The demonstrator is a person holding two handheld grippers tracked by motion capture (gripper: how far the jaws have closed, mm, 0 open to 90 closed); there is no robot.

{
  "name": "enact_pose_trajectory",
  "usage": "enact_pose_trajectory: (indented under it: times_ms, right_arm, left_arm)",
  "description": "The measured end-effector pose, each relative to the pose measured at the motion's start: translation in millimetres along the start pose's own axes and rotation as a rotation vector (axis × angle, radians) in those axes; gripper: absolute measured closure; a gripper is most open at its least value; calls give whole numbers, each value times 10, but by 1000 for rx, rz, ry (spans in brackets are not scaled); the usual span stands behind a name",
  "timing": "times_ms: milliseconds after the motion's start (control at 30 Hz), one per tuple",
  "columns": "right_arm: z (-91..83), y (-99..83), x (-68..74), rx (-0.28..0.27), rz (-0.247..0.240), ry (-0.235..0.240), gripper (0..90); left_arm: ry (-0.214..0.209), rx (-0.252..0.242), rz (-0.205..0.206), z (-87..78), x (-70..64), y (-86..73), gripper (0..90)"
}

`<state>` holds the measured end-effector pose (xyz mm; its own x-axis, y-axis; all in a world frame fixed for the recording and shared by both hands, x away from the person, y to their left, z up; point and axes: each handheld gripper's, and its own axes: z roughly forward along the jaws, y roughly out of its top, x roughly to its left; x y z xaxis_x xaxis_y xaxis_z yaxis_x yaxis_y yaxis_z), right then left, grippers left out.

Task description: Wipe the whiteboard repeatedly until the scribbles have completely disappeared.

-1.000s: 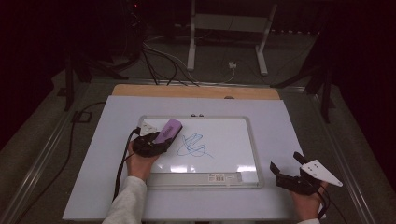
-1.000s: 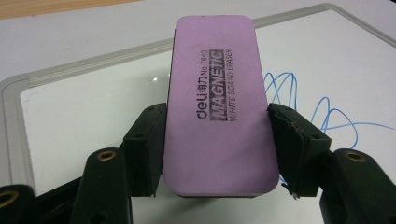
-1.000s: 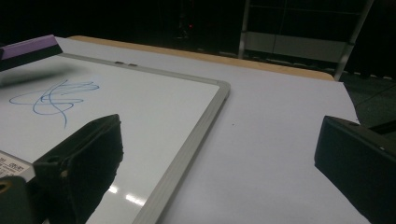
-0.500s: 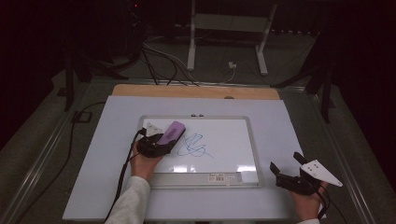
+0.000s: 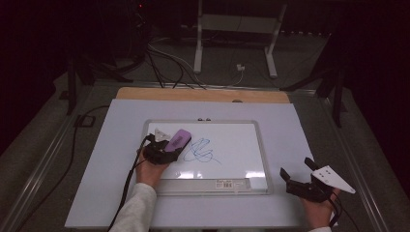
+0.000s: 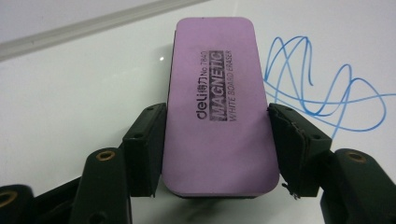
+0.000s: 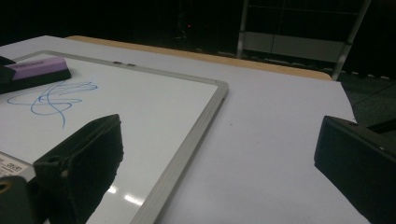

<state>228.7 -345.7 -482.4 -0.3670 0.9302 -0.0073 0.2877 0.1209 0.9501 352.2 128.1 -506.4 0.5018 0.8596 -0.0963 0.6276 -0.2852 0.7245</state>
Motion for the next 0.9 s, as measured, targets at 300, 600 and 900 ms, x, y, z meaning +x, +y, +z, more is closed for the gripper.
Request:
enact_pose_trajectory:
  times_ms: [300, 600, 900]
  right_arm:
    - [12, -3, 5, 3, -1, 4, 18]
    - [18, -8, 6, 6, 0, 7, 17]
    - [22, -9, 8, 9, 1, 8, 18]
  left_arm:
    - [-5, -28, -13, 39, 21, 88, 270]
    - [-2, 6, -2, 149, -9, 149, 409]
    - [4, 16, 4, 141, -24, 149, 417]
